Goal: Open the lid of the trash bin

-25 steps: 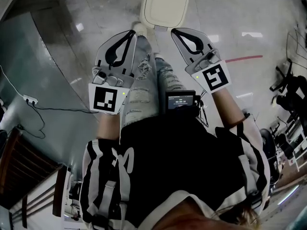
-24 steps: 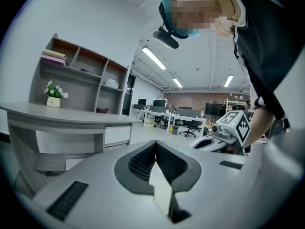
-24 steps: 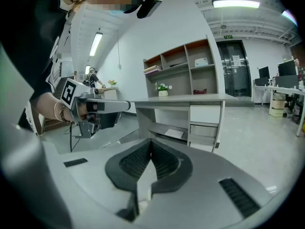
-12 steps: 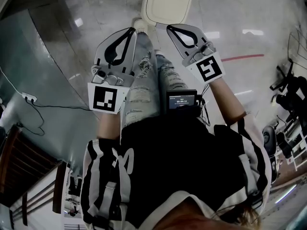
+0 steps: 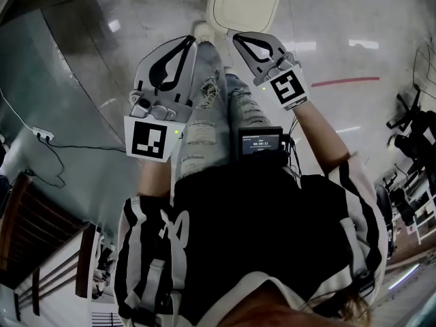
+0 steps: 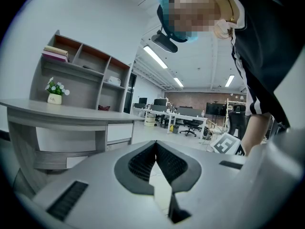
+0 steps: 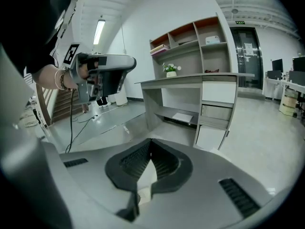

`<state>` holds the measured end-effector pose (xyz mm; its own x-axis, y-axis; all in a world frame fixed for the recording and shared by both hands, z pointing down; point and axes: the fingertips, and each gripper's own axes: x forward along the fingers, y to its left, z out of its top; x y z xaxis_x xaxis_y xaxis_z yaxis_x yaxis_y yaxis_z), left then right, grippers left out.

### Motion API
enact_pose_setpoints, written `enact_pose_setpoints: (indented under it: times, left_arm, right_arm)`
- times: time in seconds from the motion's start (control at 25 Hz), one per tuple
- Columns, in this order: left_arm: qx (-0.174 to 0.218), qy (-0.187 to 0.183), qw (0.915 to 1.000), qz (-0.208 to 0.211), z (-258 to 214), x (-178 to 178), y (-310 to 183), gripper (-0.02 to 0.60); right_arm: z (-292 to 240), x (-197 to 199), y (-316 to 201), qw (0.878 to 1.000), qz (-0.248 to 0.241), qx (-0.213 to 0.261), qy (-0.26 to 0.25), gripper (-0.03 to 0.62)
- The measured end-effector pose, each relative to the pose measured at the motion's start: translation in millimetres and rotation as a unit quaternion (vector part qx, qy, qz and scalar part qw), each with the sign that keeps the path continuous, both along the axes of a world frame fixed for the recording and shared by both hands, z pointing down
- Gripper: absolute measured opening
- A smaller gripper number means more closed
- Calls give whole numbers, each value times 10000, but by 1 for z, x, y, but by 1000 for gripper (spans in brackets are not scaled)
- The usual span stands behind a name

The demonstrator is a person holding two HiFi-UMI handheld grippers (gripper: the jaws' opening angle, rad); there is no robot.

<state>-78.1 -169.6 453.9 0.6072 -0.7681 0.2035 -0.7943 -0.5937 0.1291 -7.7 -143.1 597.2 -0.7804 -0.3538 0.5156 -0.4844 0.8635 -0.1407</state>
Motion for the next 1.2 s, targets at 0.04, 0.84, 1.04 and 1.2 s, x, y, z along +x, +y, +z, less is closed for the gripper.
enact_pose_setpoints:
  times: [0.04, 0.84, 1.04, 1.2]
  left_arm:
    - [2, 3, 10000, -1, -1, 0, 0, 8]
    - [-196, 37, 9998, 80, 5, 6, 2, 8]
    - [-218, 12, 9997, 92, 3, 6, 1, 8]
    - [-245, 25, 9997, 72, 4, 7, -1, 8]
  right_arm:
    - [3, 0, 0, 10000, 12, -2, 25, 8]
    - [84, 6, 12, 9966, -130, -436, 687, 8]
    - [105, 11, 15, 9946, -111, -580, 856, 8]
    - [121, 14, 17, 9924, -33, -749, 980, 8]
